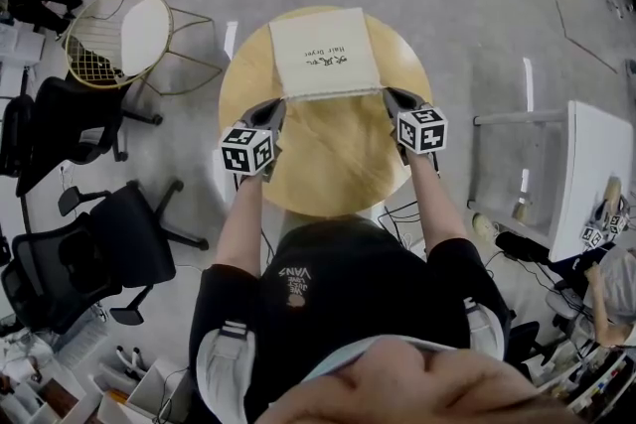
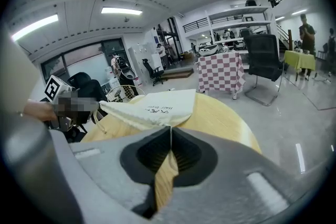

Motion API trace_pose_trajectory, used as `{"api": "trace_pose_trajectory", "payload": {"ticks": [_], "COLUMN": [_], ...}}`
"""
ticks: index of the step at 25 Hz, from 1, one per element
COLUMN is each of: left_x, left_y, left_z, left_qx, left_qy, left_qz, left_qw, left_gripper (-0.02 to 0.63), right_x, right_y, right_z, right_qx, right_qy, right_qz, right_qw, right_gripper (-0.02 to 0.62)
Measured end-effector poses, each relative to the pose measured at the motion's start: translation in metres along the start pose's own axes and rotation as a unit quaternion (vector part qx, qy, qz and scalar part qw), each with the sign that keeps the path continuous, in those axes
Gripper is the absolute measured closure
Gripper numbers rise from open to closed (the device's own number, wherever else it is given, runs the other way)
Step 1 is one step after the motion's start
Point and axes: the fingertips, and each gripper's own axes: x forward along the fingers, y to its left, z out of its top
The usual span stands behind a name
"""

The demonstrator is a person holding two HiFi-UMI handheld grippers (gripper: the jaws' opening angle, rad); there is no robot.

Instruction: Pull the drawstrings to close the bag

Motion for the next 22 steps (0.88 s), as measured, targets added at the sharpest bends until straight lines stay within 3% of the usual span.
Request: {"api": "trace_pose_trajectory", "payload": {"ticks": [22], "left_x": [-0.029], "left_y": [-0.01], "left_z": [0.019], "left_qx": [-0.048], "left_qy": [-0.053], "left_qz": [0.035], "left_qw": [0.9969], "left_gripper": [0.592], "right_x": [-0.027], "right_y": [0.002], "right_z": [0.009], "right_qx": [-0.008], "right_qy": [-0.013], "right_qz": [-0.017], "right_qw": [1.0], "right_gripper": [0.594]}}
